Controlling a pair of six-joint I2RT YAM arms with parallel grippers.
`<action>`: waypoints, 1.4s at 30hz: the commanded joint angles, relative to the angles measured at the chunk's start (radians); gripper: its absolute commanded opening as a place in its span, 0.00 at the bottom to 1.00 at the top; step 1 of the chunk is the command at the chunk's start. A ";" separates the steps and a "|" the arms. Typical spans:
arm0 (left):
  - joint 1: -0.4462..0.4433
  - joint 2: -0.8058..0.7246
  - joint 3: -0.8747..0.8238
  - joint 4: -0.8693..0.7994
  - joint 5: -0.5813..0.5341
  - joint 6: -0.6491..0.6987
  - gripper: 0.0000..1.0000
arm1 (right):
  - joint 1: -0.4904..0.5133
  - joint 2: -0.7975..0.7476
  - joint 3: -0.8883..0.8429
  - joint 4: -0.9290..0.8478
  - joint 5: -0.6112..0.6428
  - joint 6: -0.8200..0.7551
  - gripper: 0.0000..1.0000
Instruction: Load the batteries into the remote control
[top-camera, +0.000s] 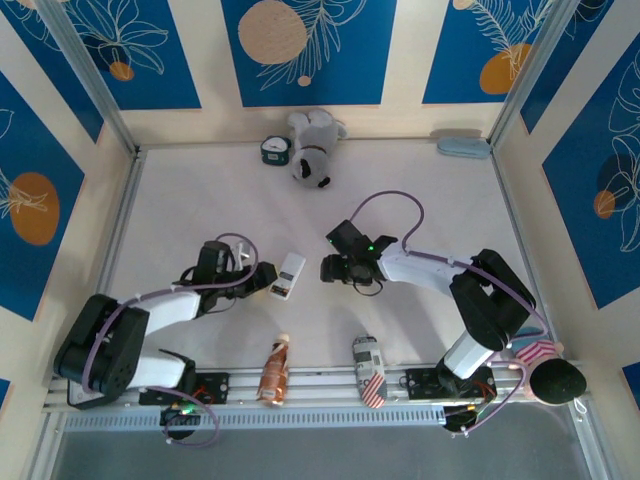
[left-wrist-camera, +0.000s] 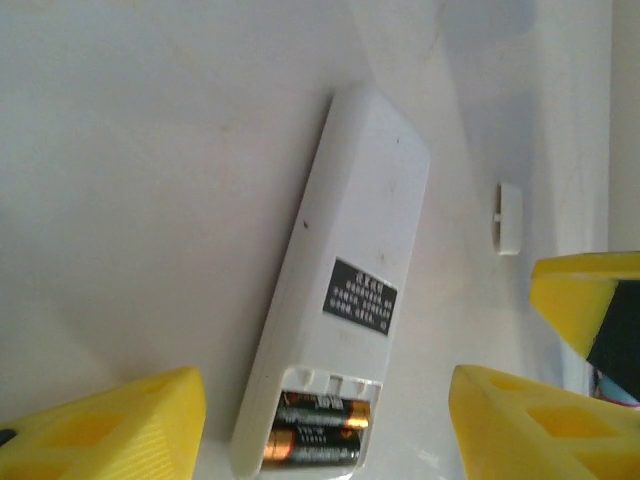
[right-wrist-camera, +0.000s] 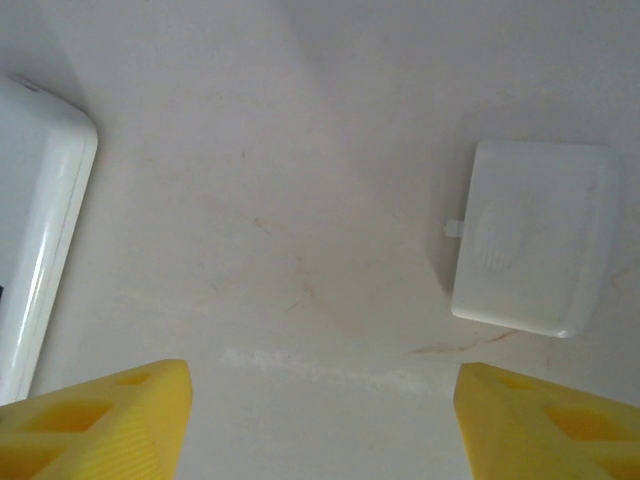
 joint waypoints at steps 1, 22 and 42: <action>-0.032 -0.009 -0.008 -0.042 -0.040 0.018 0.65 | 0.003 -0.008 -0.011 0.074 -0.052 -0.014 0.66; -0.267 0.040 0.021 0.050 -0.122 -0.074 0.56 | 0.043 0.065 -0.064 0.251 -0.252 0.038 0.46; -0.268 0.058 0.003 0.075 -0.171 -0.093 0.51 | 0.050 0.160 -0.032 0.319 -0.350 0.031 0.42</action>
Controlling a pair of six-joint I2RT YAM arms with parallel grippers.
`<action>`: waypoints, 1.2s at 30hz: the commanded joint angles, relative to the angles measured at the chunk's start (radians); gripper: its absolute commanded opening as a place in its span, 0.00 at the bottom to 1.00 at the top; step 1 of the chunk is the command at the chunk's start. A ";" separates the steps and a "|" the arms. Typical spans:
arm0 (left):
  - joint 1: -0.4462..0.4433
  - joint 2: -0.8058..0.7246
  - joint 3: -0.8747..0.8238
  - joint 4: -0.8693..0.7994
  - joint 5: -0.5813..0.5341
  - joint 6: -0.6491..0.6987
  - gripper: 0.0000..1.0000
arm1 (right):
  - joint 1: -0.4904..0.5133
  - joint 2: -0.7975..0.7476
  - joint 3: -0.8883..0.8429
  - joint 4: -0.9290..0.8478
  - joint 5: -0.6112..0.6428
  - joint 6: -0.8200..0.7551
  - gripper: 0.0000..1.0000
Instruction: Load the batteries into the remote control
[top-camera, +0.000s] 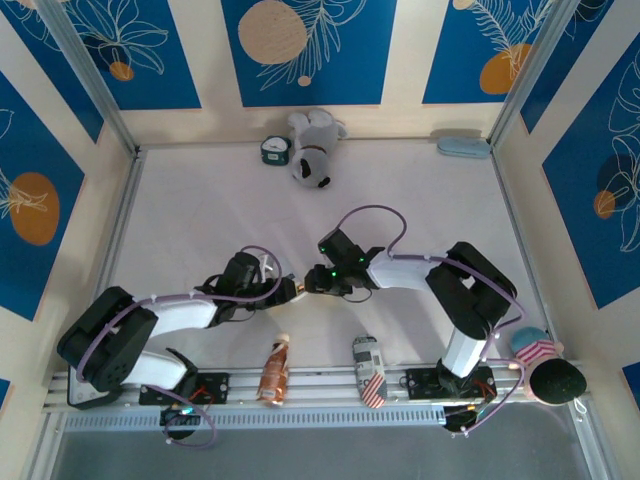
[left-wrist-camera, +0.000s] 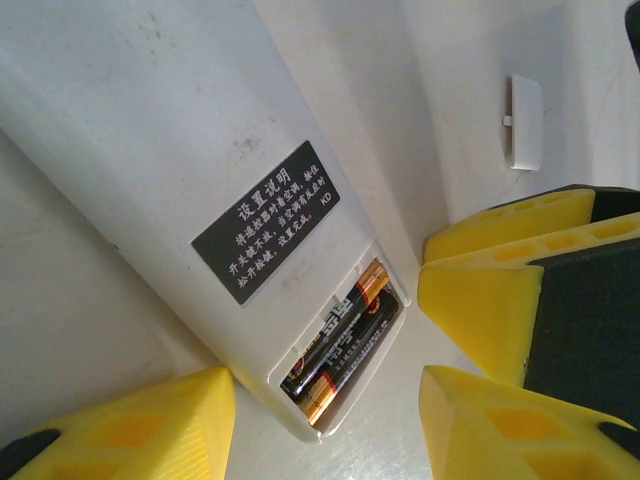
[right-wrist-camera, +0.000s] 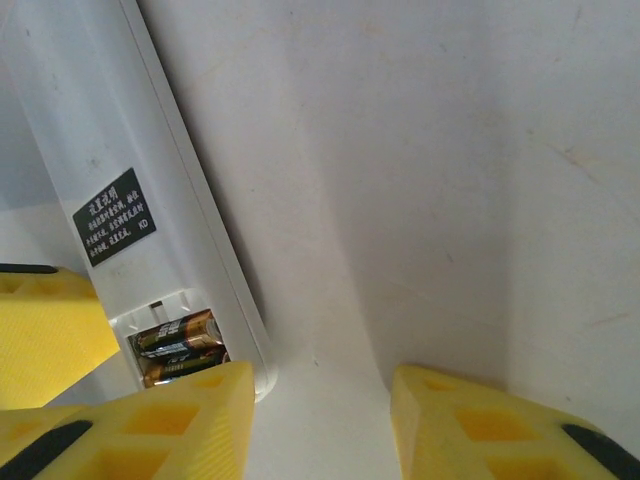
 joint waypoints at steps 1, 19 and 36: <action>-0.010 0.007 -0.003 0.028 -0.013 -0.004 0.51 | 0.010 0.048 0.033 0.034 -0.066 -0.005 0.42; -0.009 0.007 -0.012 0.037 -0.016 -0.002 0.47 | 0.012 0.011 0.048 0.044 -0.069 0.002 0.41; -0.009 0.006 -0.013 0.036 -0.018 -0.001 0.47 | 0.017 0.095 0.075 0.015 -0.071 -0.023 0.36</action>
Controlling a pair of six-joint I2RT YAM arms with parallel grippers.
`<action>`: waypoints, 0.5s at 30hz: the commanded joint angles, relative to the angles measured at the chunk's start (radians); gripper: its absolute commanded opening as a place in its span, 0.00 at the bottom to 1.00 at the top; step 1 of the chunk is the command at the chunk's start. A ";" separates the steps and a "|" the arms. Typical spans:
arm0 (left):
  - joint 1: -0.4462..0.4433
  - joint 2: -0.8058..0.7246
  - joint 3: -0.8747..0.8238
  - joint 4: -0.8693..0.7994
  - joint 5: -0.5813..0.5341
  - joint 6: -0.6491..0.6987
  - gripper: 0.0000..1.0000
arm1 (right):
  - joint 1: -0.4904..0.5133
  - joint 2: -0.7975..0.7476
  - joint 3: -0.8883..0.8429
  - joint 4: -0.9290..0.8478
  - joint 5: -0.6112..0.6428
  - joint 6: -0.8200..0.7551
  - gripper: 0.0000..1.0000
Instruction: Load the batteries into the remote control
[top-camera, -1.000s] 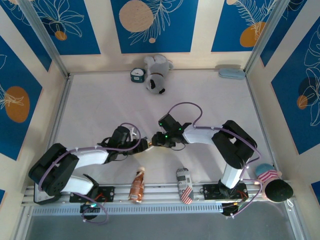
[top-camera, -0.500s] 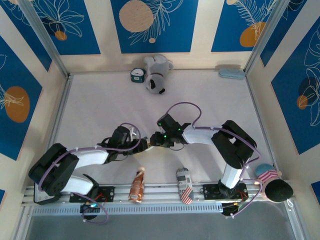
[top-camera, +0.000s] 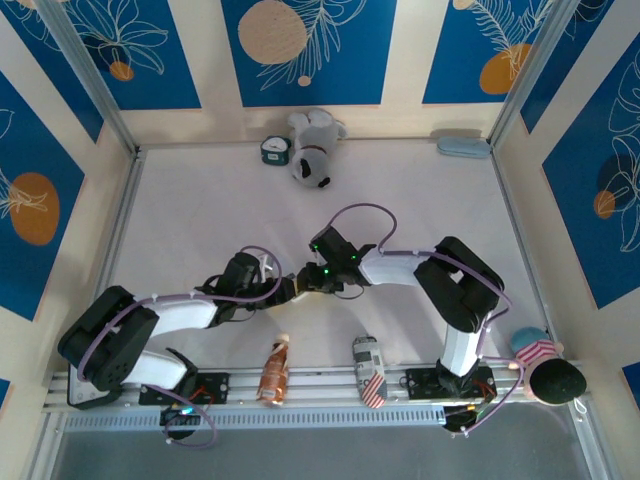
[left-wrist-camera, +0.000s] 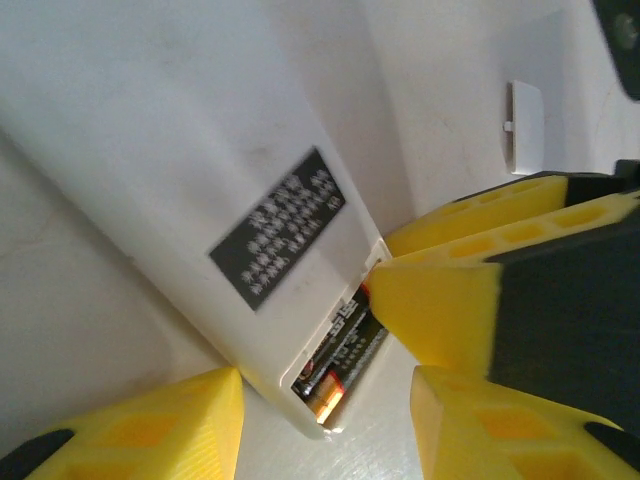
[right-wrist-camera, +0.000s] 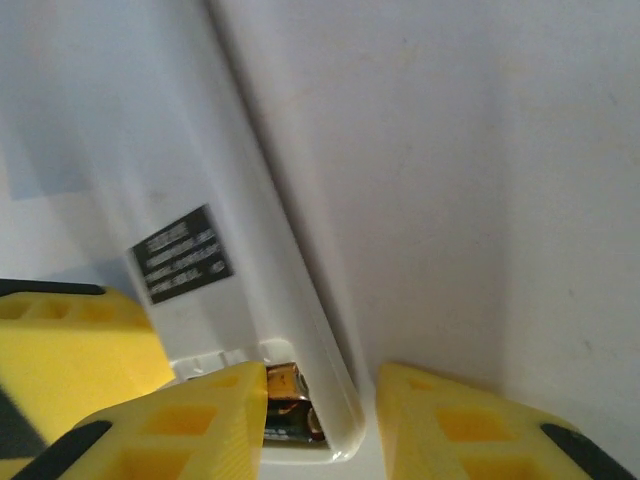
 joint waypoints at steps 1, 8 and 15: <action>-0.009 0.000 -0.011 0.017 -0.013 0.000 0.47 | 0.010 0.024 0.011 -0.026 -0.014 -0.017 0.34; -0.010 -0.002 -0.014 0.021 -0.015 -0.005 0.47 | 0.013 0.014 -0.024 -0.044 0.020 -0.032 0.33; -0.010 -0.001 -0.014 0.027 -0.016 -0.020 0.47 | 0.004 -0.044 -0.005 -0.076 0.041 -0.047 0.39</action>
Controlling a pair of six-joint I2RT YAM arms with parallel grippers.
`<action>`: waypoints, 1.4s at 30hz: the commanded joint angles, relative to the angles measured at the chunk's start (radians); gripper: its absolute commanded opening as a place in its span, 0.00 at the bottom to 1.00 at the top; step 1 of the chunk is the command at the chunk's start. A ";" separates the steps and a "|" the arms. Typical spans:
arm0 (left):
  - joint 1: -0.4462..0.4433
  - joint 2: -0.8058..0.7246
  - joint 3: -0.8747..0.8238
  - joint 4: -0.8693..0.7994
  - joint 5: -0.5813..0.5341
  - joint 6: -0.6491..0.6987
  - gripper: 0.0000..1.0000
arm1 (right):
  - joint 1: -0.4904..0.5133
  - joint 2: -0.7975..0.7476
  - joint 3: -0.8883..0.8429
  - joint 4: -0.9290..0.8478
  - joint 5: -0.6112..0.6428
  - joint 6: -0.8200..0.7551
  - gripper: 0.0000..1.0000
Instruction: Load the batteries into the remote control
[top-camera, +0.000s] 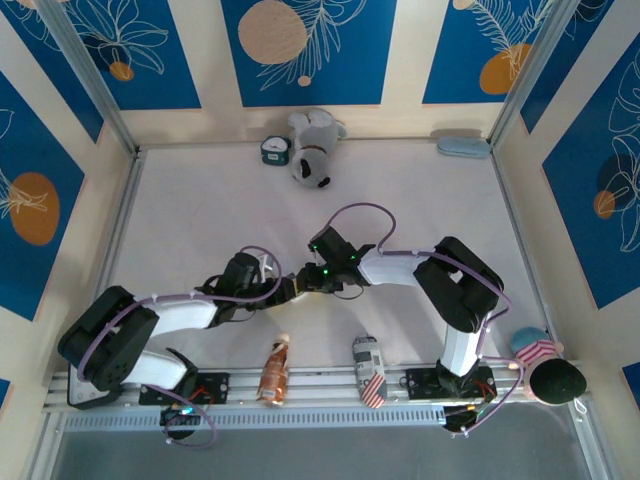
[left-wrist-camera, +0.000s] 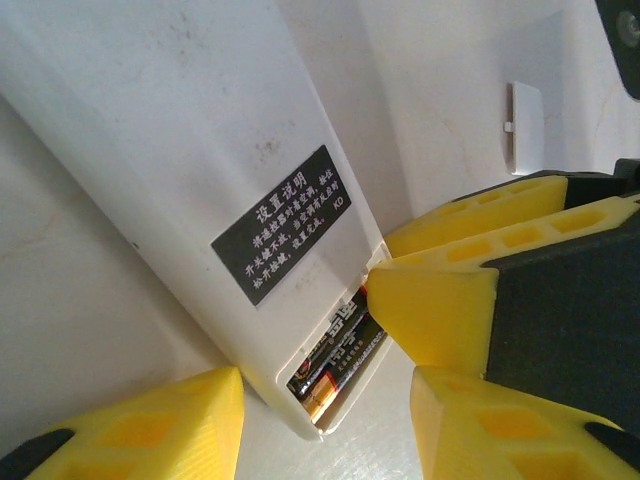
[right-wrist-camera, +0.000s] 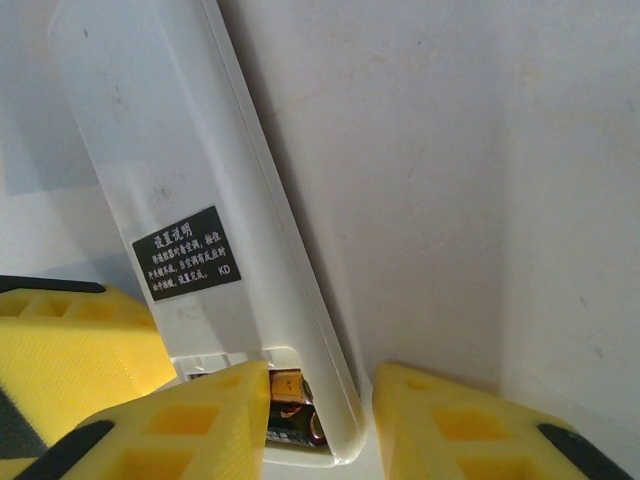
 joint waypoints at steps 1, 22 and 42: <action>-0.010 -0.002 -0.012 0.030 -0.014 -0.022 0.47 | -0.003 -0.059 -0.003 -0.086 0.040 -0.029 0.40; -0.057 0.087 0.007 0.166 0.004 -0.080 0.54 | -0.322 -0.148 0.074 -0.256 0.179 -0.325 0.66; -0.058 -0.171 0.031 -0.167 -0.152 0.022 0.82 | -0.344 0.009 0.114 -0.264 0.090 -0.371 0.67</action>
